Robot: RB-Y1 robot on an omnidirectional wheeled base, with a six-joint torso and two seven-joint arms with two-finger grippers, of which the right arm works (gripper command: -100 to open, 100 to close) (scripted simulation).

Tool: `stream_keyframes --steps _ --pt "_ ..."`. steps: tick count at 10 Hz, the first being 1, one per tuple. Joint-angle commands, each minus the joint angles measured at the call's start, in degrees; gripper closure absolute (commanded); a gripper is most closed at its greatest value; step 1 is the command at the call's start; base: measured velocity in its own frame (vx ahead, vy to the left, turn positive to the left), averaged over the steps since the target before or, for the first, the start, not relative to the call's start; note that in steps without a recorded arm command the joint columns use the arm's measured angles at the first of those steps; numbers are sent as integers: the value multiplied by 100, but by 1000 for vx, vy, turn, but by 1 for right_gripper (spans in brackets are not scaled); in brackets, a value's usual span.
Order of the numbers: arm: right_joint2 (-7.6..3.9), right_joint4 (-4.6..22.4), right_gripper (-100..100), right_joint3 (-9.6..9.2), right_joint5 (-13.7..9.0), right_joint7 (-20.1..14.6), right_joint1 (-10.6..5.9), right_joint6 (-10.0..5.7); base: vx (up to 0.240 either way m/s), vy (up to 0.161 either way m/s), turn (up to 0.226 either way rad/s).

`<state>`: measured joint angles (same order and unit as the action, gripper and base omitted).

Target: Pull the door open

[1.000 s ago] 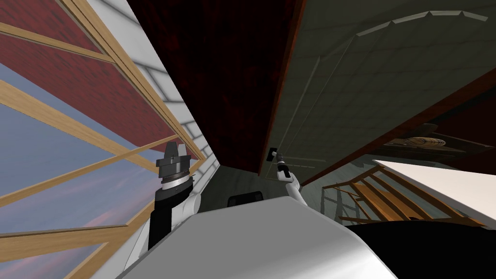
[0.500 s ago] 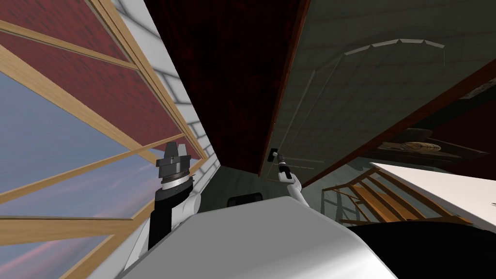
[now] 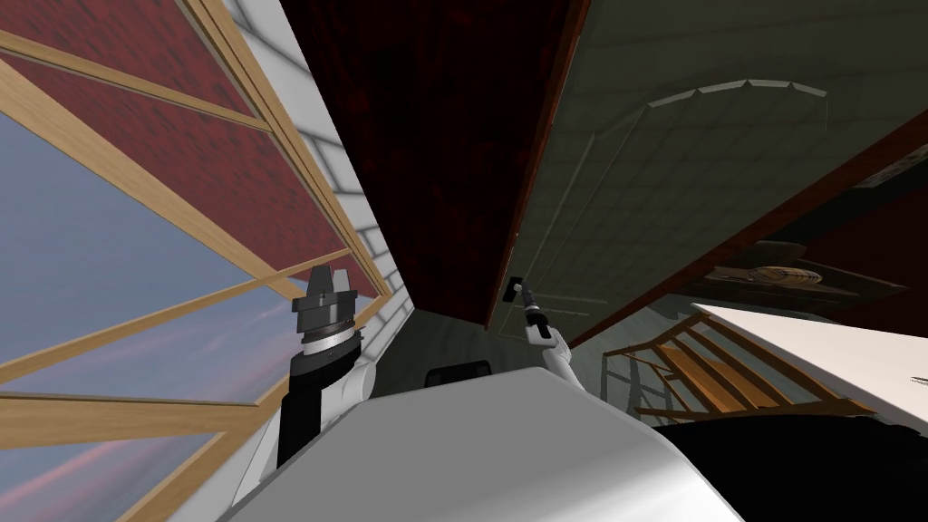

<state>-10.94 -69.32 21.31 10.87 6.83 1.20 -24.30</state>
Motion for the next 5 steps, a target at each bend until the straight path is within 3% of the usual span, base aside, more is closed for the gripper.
stream_keyframes --steps 1,2,4,5 --pt "-34 -16 -100 72 203 286 84 -54 -13 39 7" --pt "-34 -16 -100 72 203 382 84 -54 -17 35 -3" --pt "-97 -16 -100 176 490 753 191 -130 -22 59 4" --pt "-97 -16 -100 176 490 848 191 -130 -22 44 -4"
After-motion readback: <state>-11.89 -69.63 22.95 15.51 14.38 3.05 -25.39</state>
